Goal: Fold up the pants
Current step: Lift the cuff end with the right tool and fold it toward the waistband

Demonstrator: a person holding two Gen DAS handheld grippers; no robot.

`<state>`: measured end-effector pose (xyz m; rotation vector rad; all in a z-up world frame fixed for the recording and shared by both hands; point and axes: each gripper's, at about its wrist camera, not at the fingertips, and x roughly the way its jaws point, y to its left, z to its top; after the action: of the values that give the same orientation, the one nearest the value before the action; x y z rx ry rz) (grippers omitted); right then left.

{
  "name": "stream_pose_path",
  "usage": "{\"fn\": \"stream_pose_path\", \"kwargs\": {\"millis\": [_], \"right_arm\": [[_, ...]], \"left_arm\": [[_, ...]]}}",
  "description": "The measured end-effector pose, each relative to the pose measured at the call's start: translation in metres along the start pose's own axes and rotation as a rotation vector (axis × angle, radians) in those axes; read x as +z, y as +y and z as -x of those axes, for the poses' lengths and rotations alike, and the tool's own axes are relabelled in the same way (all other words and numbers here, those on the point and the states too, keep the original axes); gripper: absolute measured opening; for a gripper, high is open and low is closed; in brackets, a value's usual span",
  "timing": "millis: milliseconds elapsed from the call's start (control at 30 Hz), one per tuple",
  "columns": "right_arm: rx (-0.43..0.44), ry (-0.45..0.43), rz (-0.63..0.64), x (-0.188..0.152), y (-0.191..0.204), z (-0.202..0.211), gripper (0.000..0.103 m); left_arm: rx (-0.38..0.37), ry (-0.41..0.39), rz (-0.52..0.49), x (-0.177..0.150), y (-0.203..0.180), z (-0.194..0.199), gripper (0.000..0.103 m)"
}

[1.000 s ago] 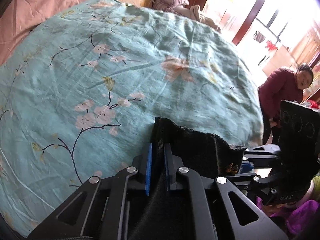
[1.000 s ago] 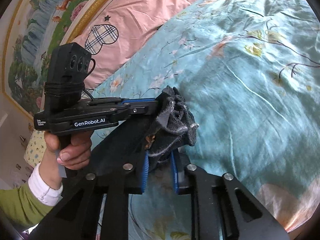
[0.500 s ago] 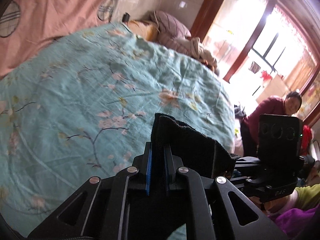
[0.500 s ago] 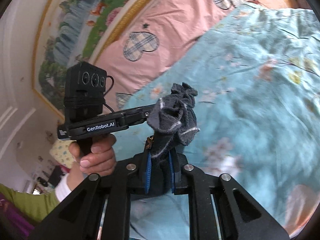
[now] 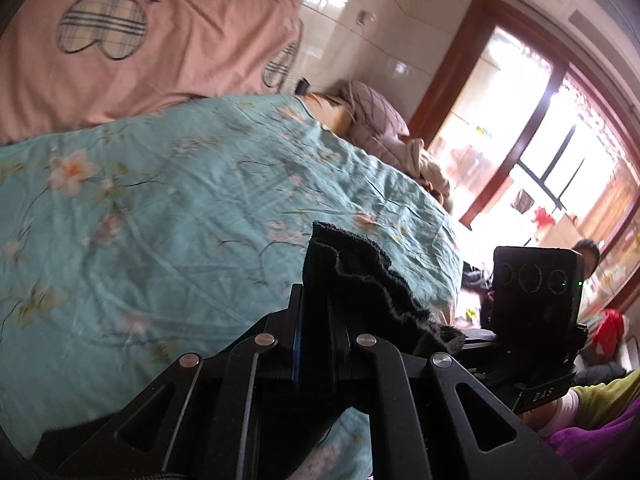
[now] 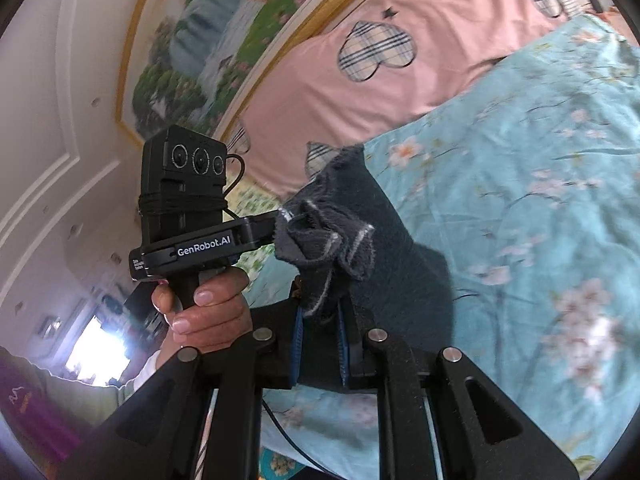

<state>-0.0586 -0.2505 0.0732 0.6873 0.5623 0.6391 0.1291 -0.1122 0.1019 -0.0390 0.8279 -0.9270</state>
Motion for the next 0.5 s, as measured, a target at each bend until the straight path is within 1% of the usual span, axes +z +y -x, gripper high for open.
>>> {"fn": "stream_pose_path", "kwargs": {"millis": [100,167,233,500], "right_arm": [[0.032,0.045,0.007,-0.004,0.007,-0.018,0.016],[0.051,0.077,0.005,-0.008,0.009,-0.033,0.016],[0.058,0.112,0.003,-0.012,0.010,-0.047,0.016],[0.039,0.230,0.018,-0.032,0.008,-0.094,0.016]], "left_arm": [[0.015,-0.026,0.030,-0.014,0.011,0.015,0.008],[0.027,-0.033,0.053,-0.024,0.020,0.022,0.005],[0.040,-0.036,0.092,-0.038,0.033,0.028,0.005],[0.081,-0.032,0.243,-0.083,0.076,0.029,0.004]]}}
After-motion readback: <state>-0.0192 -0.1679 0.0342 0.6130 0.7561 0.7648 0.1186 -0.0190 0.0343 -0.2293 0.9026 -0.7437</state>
